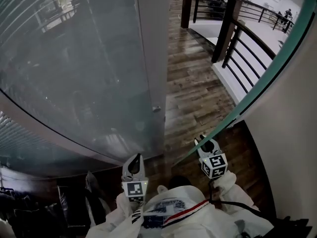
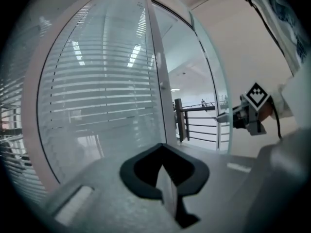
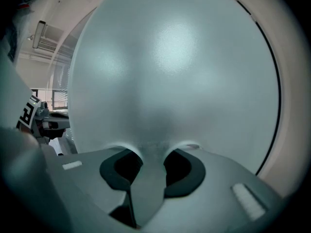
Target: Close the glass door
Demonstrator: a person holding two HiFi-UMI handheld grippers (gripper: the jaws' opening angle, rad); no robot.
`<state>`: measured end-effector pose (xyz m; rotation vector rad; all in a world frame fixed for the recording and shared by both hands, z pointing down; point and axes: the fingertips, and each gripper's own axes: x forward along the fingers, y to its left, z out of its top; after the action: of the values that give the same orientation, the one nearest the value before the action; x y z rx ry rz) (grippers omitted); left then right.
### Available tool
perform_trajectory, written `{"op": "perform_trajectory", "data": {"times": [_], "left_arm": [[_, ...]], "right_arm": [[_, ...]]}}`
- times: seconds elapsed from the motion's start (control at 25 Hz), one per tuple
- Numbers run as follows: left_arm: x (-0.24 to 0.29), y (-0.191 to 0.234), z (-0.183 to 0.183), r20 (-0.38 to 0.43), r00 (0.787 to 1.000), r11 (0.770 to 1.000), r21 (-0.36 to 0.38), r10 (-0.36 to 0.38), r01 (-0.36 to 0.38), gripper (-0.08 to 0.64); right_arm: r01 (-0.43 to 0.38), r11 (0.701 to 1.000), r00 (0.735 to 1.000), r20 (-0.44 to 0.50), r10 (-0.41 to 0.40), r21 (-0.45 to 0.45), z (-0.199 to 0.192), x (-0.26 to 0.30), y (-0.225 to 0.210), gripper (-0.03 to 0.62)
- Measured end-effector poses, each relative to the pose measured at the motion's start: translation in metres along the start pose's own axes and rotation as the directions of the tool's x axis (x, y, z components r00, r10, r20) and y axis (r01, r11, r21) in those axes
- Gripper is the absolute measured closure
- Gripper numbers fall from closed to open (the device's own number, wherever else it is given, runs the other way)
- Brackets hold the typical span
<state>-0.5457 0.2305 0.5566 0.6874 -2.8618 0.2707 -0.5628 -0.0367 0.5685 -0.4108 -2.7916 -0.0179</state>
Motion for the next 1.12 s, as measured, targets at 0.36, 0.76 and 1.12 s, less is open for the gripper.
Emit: {"op": "perform_trajectory", "data": {"times": [0.36,0.76,1.12], "left_arm": [[0.018,-0.021,0.011,0.018,0.999,0.999,-0.022,-0.047,0.047,0.558],[0.039,-0.002,0.034,0.026,1.0,1.0,0.006,-0.015,0.015,0.558],[0.069,-0.003,0.055,0.025,0.998,0.999,0.009,-0.053,0.053,0.558]], "right_arm": [[0.027,1.0,1.0,0.013,-0.027,0.003,0.01,0.019,-0.003,0.476],[0.071,0.997,0.996,0.062,-0.071,-0.003,0.029,0.055,-0.003,0.476],[0.099,0.995,0.992,0.077,-0.099,0.003,0.04,0.089,0.002,0.474]]}}
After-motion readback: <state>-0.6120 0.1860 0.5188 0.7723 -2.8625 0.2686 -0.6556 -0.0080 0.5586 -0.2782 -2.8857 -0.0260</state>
